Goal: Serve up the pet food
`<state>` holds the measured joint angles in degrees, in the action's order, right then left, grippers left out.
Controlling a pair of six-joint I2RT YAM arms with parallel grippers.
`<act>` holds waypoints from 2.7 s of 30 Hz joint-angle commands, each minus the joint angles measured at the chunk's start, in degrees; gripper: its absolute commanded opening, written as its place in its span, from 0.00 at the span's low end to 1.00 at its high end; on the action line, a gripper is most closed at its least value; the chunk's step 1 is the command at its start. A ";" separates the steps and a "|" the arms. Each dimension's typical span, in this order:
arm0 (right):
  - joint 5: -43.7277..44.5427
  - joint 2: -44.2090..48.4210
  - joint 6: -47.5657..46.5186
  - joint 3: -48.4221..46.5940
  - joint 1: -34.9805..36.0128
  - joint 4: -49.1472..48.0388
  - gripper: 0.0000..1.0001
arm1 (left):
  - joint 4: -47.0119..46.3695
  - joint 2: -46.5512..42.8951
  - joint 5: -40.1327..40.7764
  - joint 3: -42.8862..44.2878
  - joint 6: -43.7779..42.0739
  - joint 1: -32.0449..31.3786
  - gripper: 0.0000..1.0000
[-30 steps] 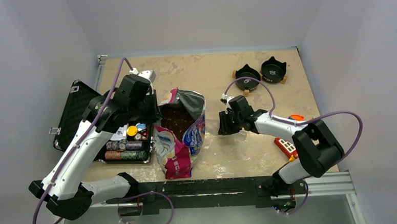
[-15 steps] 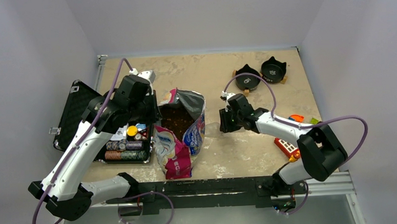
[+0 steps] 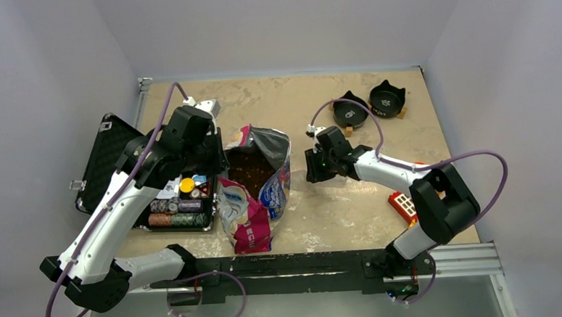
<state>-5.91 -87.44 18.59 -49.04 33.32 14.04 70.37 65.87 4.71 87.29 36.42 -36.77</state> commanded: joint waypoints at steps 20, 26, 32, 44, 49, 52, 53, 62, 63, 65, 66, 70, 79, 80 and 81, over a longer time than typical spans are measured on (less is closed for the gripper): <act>-5.25 -0.28 19.10 5.20 0.02 -3.64 0.33 | -5.41 -0.37 -9.01 6.05 -5.29 -0.24 0.00; -4.90 8.68 11.81 4.87 0.02 -5.45 0.36 | -5.99 -1.19 -8.49 4.32 -7.01 -0.27 0.00; -5.36 10.25 6.64 4.83 -2.83 -5.59 0.40 | -7.29 -2.30 -8.05 2.63 -7.25 -0.23 0.00; -11.65 3.59 13.95 15.35 -8.18 -22.51 0.43 | -14.76 -7.38 -7.77 -4.82 -4.88 -0.23 0.00; -6.18 -0.31 15.59 18.93 -3.63 -26.53 0.41 | -22.06 -12.72 -6.77 -11.56 -5.23 -0.30 0.00; -4.60 0.03 15.61 20.74 0.69 -28.85 0.40 | -24.35 -14.34 -7.10 -13.17 -5.36 -0.30 0.00; -4.16 0.61 16.05 21.96 1.71 -29.90 0.40 | -24.60 -14.48 -7.25 -13.38 -5.60 -0.24 0.00; 6.31 14.78 17.36 19.61 2.32 -15.34 0.50 | -33.10 -16.85 -1.99 -16.94 -4.97 -0.28 0.00; 7.64 16.12 16.86 18.50 1.93 -13.52 0.52 | -33.94 -16.98 -1.41 -16.75 -5.65 -0.24 0.00; 7.90 17.65 15.50 16.46 -0.17 -11.56 0.54 | -35.47 -17.00 -0.51 -16.40 -6.57 -0.24 0.00; 6.83 17.50 14.79 15.22 -1.96 -11.10 0.54 | -36.45 -16.96 -0.15 -16.49 -7.19 -0.23 0.00; 5.06 12.07 11.30 7.52 -8.46 -6.39 0.52 | -40.54 -16.72 1.47 -17.91 -9.81 -0.24 0.00; 16.56 -9.54 8.07 -18.23 -8.89 6.45 0.36 | -46.86 -15.86 1.80 -21.08 -13.65 -0.27 0.00; 18.21 -11.06 7.81 -19.12 -8.94 6.56 0.36 | -47.08 -15.88 1.65 -21.36 -13.91 -0.28 0.00; 18.74 -11.76 7.34 -19.66 -8.83 6.05 0.36 | -47.28 -15.75 1.33 -21.49 -14.14 -0.23 0.00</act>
<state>4.54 -95.70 27.66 -64.01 24.32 13.65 42.81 50.92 4.05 65.01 25.41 -37.28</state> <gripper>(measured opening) 0.365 0.018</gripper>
